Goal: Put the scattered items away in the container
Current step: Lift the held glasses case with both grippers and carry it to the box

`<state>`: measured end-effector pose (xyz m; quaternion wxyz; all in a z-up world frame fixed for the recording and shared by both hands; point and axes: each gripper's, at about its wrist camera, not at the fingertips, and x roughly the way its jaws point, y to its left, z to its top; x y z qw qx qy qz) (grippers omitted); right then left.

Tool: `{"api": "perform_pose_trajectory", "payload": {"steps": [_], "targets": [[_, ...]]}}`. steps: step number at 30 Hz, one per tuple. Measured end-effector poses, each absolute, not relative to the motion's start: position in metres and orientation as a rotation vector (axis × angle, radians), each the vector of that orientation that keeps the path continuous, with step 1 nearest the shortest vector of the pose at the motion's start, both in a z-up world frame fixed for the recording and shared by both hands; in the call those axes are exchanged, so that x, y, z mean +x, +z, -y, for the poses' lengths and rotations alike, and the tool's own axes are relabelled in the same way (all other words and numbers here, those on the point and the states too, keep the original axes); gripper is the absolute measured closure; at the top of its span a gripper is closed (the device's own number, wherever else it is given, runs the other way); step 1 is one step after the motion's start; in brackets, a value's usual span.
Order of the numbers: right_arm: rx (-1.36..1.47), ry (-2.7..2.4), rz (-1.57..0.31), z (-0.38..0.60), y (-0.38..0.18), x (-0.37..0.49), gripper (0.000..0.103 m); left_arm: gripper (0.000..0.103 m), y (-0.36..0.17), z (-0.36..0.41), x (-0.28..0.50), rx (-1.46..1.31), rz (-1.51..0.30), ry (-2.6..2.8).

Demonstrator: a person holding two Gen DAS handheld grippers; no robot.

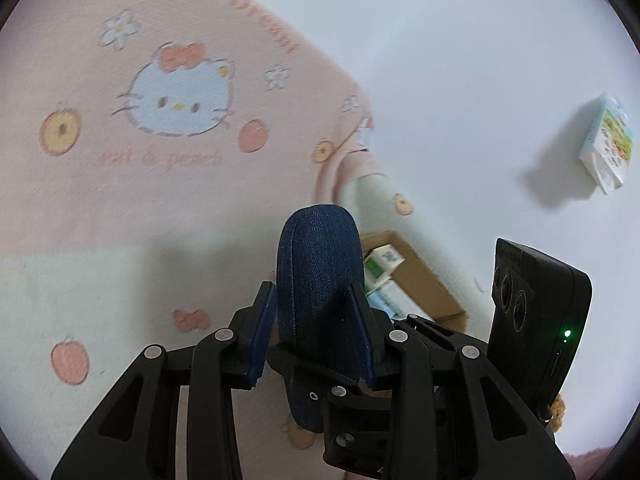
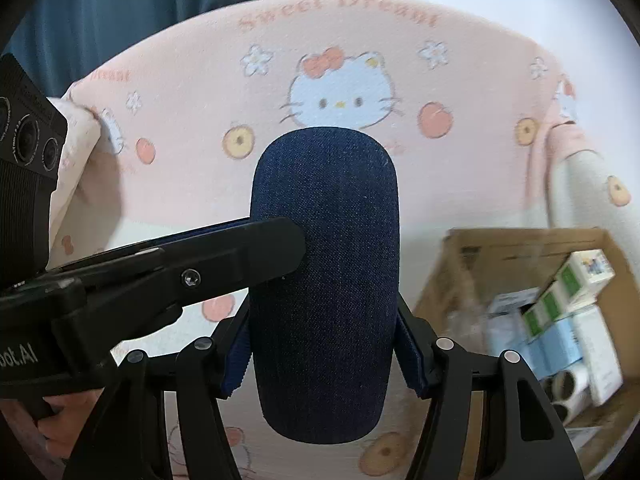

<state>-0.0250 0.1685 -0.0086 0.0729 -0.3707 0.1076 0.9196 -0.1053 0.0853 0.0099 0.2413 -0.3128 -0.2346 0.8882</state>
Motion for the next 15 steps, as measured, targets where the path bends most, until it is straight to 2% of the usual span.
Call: {"api": "perform_pose_trajectory", "payload": {"steps": [7,15], "targets": [[-1.061,2.702,-0.339,-0.221,0.022,-0.007,0.043,0.064,0.037,-0.134,-0.126,-0.816,0.590,2.369],[-1.038,2.568,-0.351,-0.275,0.024,0.023,0.043,0.064,0.046,-0.202,-0.160,-0.875,0.556,2.195]]}}
